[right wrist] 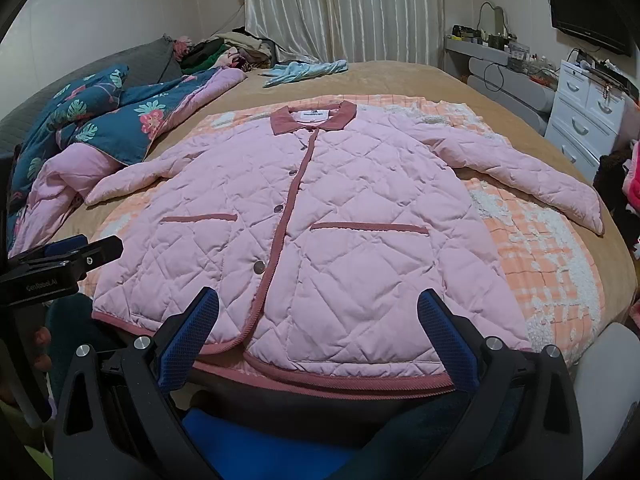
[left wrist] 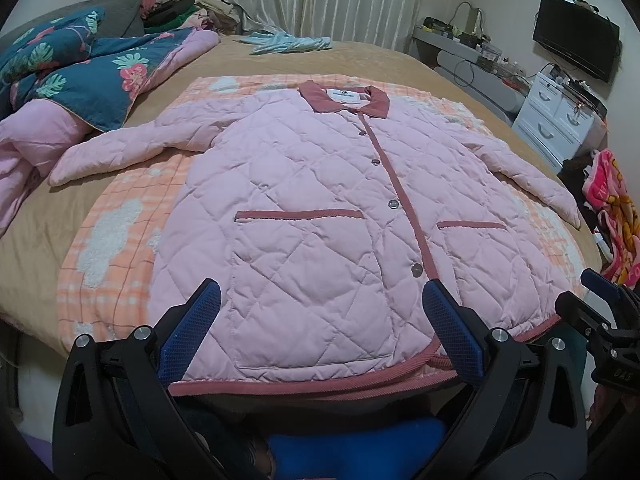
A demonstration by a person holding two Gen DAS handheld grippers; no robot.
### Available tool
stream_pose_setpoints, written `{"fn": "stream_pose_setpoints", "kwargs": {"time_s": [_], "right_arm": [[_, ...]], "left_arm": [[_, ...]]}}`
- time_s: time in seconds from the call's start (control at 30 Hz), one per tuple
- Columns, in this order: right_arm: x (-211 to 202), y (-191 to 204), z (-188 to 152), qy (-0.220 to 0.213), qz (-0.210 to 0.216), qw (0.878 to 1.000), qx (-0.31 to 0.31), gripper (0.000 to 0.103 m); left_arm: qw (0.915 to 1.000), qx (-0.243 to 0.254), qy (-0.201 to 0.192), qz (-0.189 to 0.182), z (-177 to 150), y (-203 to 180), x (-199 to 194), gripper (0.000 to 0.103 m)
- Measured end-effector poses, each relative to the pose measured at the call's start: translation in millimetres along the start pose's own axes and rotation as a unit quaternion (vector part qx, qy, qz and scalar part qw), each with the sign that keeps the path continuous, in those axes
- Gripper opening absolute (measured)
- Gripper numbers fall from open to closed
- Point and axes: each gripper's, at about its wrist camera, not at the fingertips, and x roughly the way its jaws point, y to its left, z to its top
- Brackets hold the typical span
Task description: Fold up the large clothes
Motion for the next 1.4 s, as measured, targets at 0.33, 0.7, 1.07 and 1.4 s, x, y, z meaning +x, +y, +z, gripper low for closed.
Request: {"fn": "stream_pose_setpoints", "kwargs": {"time_s": [0.33,0.7,1.07,1.4], "right_arm": [[0.7,0.5,0.3,0.0,0.003,1.0,-0.001,0.099],[1.1,0.0,0.3,0.0,0.002,1.0,-0.001,0.099],[1.5,-0.4,0.4,0.001,0.003,1.0,0.0,0.099],[2.2,-0.3,0.3,0.002,0.004,1.0,0.001,0.099]], "left_arm": [[1.0,0.004,0.0,-0.003,-0.9,-1.4,1.6,0.095],[1.0,0.005,-0.001,-0.004,-0.9,-2.6,1.6,0.095],[1.0,0.007,-0.002,-0.007,-0.8,-5.0,1.5,0.095],[0.9999,0.008,0.001,-0.009,-0.9,-8.4,3.6,0.095]]}}
